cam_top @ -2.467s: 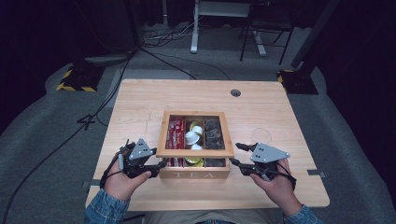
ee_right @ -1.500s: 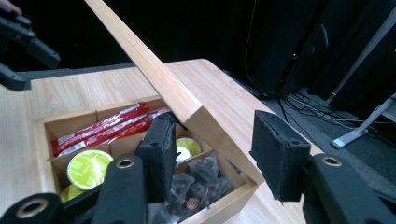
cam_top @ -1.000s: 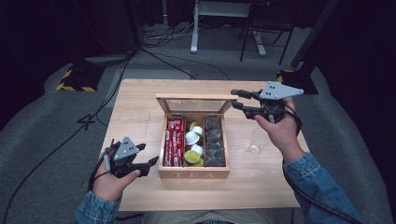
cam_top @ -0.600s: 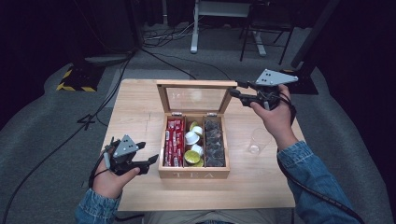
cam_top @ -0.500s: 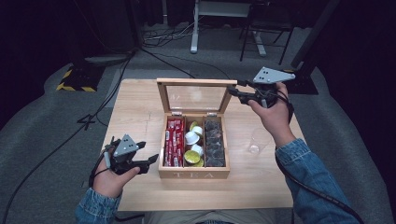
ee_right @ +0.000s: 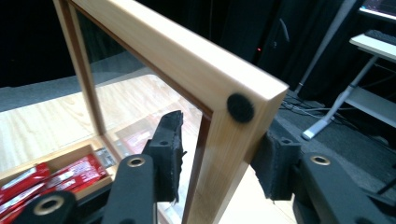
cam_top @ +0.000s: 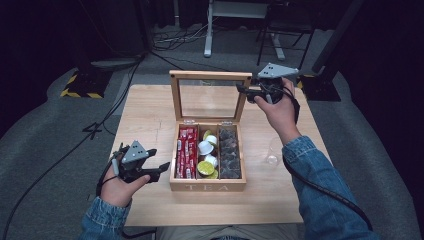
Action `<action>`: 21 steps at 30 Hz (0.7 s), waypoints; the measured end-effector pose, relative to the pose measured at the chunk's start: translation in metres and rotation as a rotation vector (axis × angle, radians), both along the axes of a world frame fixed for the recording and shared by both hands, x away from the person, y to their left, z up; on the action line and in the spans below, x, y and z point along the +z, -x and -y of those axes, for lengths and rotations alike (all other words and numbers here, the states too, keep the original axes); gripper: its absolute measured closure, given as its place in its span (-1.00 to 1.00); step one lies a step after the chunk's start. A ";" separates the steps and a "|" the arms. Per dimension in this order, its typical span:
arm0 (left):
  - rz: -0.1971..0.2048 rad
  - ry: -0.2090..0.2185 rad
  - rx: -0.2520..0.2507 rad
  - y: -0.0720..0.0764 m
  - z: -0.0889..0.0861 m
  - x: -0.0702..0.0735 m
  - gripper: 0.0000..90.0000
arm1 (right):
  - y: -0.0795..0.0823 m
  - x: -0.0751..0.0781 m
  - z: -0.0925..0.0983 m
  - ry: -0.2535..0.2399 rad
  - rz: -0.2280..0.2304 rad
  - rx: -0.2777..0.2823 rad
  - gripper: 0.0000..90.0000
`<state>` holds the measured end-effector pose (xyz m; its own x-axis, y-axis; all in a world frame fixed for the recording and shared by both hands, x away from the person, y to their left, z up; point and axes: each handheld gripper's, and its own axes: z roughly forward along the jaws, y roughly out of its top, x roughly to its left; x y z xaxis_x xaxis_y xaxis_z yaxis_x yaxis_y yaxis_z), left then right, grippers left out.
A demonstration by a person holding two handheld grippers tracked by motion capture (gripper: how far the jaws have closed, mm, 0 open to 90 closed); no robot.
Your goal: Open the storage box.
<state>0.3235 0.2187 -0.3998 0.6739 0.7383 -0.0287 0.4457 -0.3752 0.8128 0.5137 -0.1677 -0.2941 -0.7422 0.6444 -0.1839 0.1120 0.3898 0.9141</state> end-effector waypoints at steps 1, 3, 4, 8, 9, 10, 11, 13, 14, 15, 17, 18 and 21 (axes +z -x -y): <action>0.001 -0.002 -0.002 -0.001 0.000 0.000 -0.24 | 0.000 0.000 0.000 0.000 0.000 0.000 0.25; -0.001 0.003 -0.001 -0.002 -0.001 -0.001 -0.24 | -0.005 -0.002 -0.001 -0.006 -0.006 -0.010 0.23; -0.006 0.004 -0.001 -0.003 -0.001 -0.001 -0.24 | -0.007 -0.002 -0.002 -0.014 -0.011 -0.016 0.22; -0.008 0.010 -0.003 -0.004 -0.001 -0.001 -0.24 | -0.016 -0.006 -0.004 -0.030 -0.030 -0.033 0.19; -0.007 0.010 -0.003 -0.004 -0.002 -0.001 -0.24 | -0.018 -0.007 -0.004 -0.028 -0.033 -0.036 0.19; -0.009 0.013 -0.003 -0.004 -0.002 -0.001 -0.24 | -0.020 -0.007 -0.005 -0.025 -0.037 -0.041 0.18; -0.007 0.013 -0.003 -0.004 -0.002 -0.001 -0.24 | -0.022 -0.009 -0.005 -0.023 -0.038 -0.044 0.17; -0.010 0.012 -0.004 -0.003 -0.002 -0.001 -0.25 | -0.025 -0.011 -0.006 -0.019 -0.045 -0.054 0.14; -0.009 0.009 -0.003 -0.003 -0.003 -0.001 -0.25 | -0.027 -0.012 -0.007 -0.019 -0.050 -0.059 0.13; -0.011 0.011 -0.001 -0.003 -0.003 -0.002 -0.25 | -0.028 -0.013 -0.008 -0.016 -0.052 -0.064 0.11; -0.010 0.008 0.002 -0.004 -0.004 -0.002 -0.25 | -0.032 -0.018 -0.009 -0.011 -0.063 -0.074 0.08; -0.013 0.009 0.005 -0.004 -0.005 -0.003 -0.25 | -0.032 -0.018 -0.009 -0.011 -0.063 -0.074 0.08; -0.019 0.006 0.002 -0.004 -0.005 -0.004 -0.25 | -0.037 -0.023 -0.009 -0.022 -0.081 -0.085 0.07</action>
